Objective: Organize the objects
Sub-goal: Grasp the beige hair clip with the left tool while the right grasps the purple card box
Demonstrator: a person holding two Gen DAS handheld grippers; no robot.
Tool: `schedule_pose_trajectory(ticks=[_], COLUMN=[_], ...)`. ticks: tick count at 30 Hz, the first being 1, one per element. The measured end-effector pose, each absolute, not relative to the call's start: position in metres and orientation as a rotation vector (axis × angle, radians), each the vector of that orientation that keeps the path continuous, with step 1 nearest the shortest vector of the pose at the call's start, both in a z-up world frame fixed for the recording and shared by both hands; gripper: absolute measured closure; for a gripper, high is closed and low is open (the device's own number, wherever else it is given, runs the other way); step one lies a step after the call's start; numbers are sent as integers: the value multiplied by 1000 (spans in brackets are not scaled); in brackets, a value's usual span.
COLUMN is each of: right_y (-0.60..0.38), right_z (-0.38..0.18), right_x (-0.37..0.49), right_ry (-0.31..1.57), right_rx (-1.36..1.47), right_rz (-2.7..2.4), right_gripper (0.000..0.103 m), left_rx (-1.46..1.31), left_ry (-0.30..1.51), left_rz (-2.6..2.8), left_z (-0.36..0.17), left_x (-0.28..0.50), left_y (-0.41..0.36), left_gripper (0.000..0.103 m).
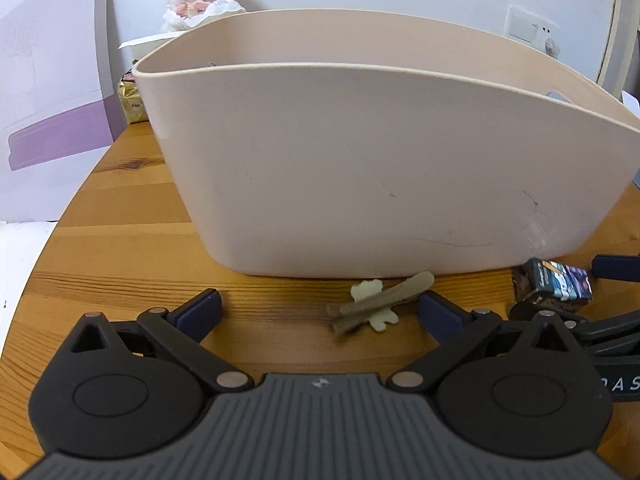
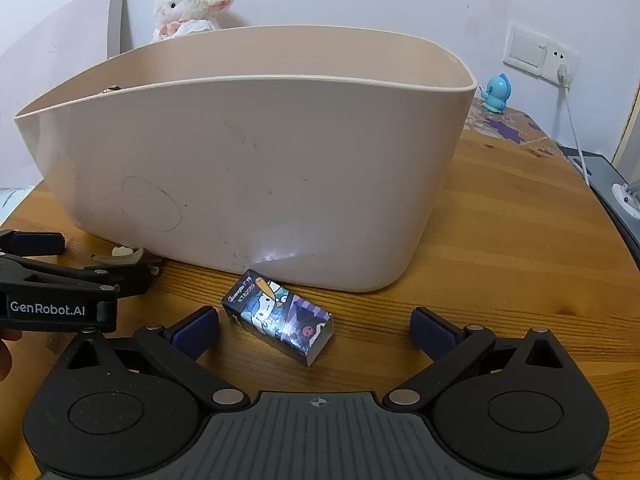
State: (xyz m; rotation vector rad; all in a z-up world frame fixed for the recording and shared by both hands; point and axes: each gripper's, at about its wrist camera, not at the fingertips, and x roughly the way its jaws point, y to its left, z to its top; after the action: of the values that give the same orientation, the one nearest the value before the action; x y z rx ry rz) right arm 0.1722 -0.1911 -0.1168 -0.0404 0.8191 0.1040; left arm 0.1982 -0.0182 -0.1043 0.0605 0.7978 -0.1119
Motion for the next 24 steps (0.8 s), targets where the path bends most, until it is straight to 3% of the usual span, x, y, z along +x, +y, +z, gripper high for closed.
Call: schedule_pose_trajectory(ticks=[3,9,11,15,21,24], right_y=[-191,-194,-195,-195,-192,-193], right_z=[-118,-115,-113,-110,-108,-106], right_x=[172,165,163,159,148,143], right_ry=[810,788,782,781,789,792], right_rx=[-40,-34,-35,-42,-58,-51], right_rz=[101,116,119,132,164,168], right_gripper=[0,27,40,56,58,58], left_rx=[66,62,62,66,77,73], left_ry=[798,800,795,788,787,794], left_rz=[-116,-110,-114,-128,-173,-176], left_z=[-105,-104,-103,-98,-93,-91], left_x=[198,195,193,188,183,183], left_y=[-18,-17,-15,-14,-14,-12], left_gripper=[0,3,9,30,65,66])
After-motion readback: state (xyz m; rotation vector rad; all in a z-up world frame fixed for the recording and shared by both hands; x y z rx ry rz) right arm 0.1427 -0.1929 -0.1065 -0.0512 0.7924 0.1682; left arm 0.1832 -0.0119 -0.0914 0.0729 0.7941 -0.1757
